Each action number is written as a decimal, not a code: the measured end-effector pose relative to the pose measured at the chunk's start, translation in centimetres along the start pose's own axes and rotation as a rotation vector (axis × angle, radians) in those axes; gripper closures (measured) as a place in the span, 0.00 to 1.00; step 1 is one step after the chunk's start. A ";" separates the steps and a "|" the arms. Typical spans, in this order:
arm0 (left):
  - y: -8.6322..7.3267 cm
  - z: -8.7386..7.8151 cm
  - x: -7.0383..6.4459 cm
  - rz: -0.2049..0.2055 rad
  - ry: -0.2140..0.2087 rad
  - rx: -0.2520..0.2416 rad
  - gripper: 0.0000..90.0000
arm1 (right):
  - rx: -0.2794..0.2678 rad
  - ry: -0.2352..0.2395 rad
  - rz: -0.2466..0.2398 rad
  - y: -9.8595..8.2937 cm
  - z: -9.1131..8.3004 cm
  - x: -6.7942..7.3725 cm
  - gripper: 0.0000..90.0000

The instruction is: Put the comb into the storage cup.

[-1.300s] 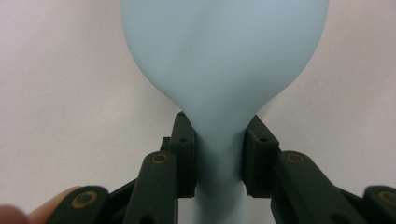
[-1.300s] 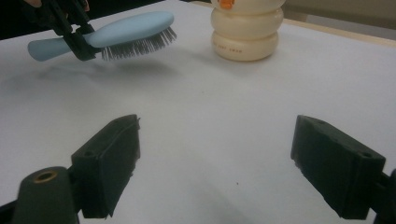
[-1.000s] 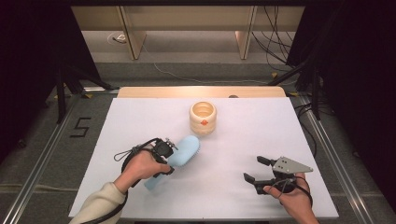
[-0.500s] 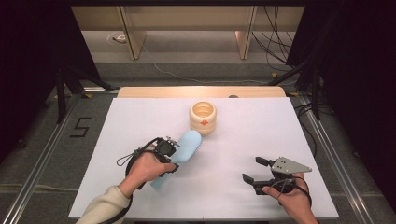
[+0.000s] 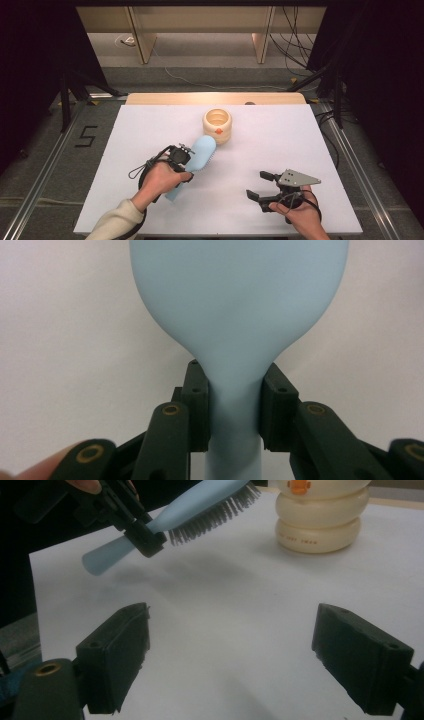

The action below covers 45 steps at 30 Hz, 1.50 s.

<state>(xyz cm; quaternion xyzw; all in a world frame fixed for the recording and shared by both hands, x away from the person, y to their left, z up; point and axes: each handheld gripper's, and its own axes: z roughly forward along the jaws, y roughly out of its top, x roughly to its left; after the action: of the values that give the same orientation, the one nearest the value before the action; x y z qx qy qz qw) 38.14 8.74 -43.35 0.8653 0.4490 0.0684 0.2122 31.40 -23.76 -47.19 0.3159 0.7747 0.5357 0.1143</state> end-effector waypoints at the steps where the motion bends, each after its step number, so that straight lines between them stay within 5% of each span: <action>1: 0.1 0.1 -0.1 -0.002 -0.003 -0.002 0.77 | -0.004 0.006 0.010 0.0 0.2 0.1 0.18; 5: 0.7 0.3 -0.7 0.001 -0.010 -0.004 0.77 | -0.008 0.048 0.071 0.2 1.6 0.9 0.18; 12: 1.2 0.3 -1.2 0.002 -0.017 -0.014 0.77 | 0.010 0.093 0.087 0.6 4.1 2.6 0.18; 20: 1.6 0.4 -1.6 0.002 -0.022 -0.024 0.77 | 0.039 0.170 0.168 0.8 7.7 4.2 0.18; 45: 3.1 1.2 -3.2 0.017 -0.039 -0.038 0.77 | 0.069 0.197 0.253 0.8 11.7 5.9 0.20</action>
<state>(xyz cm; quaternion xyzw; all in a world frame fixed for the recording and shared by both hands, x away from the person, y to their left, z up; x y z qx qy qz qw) 38.91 4.26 -42.86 0.8662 0.4359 0.0618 0.2366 33.12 -11.11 -50.20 0.3607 0.7540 0.5473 -0.0417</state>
